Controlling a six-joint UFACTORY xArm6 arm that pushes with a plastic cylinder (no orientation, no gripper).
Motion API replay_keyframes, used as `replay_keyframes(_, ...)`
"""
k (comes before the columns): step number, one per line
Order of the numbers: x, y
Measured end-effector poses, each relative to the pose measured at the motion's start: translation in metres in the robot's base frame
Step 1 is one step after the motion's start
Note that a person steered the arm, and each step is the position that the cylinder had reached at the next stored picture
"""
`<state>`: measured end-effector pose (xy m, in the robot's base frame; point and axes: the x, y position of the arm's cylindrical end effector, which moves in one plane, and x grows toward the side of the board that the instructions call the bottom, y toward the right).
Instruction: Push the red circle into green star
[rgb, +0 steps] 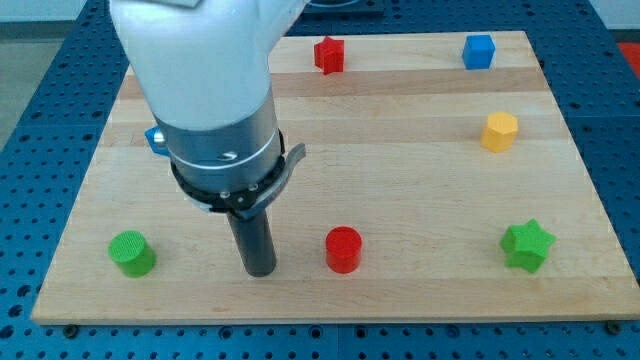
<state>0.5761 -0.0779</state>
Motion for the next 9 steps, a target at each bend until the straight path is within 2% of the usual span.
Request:
replay_keyframes(1,-0.004,0.004)
replay_keyframes(2,-0.024,0.038)
replay_keyframes(3,-0.02,0.081)
replay_keyframes(6,0.008,0.084)
replay_keyframes(8,-0.002,0.126)
replay_keyframes(9,-0.011,0.126)
